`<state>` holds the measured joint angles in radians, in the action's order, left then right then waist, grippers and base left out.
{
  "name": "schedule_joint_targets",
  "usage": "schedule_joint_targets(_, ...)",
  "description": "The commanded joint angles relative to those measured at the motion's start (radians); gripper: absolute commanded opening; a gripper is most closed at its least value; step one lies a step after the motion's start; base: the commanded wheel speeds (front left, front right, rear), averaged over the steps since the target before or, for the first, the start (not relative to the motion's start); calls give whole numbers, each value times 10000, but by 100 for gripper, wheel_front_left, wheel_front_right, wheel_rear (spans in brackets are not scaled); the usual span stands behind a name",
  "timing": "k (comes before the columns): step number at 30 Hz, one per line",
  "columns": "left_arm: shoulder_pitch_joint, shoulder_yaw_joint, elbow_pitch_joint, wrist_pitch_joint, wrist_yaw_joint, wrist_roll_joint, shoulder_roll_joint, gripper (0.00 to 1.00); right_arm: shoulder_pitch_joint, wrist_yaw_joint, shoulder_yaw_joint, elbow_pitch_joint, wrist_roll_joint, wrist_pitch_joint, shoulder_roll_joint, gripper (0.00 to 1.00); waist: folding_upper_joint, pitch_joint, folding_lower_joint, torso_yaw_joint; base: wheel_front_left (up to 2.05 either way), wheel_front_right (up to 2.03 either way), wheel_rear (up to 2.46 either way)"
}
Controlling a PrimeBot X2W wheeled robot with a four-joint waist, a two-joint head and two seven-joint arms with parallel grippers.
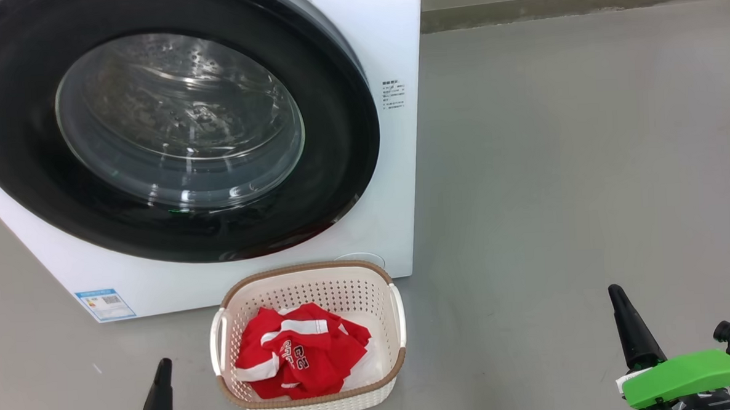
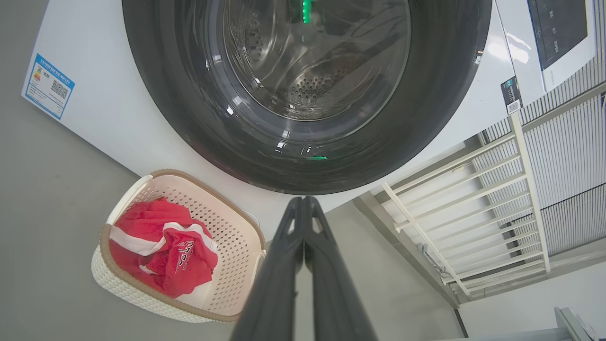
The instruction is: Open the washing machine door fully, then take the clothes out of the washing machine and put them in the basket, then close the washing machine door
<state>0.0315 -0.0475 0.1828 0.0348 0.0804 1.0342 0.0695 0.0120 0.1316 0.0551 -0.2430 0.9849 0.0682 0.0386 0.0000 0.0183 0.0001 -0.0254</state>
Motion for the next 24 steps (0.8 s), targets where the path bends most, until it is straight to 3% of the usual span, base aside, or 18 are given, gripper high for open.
schedule_joint_targets(1, -453, -258, -155, -87, 120, 268, 73, 0, -562, -5, -52, 211, 308, -80, 169, 0, 0, -6, -1, 7, 0, 0, 0)
schedule_joint_targets(24, -857, -433, 180, -685, 284, 2611, -41, 0, -827, -7, 142, 117, 2911, -759, 204, 0, 0, -95, -1, 113, 0, 0, 0)
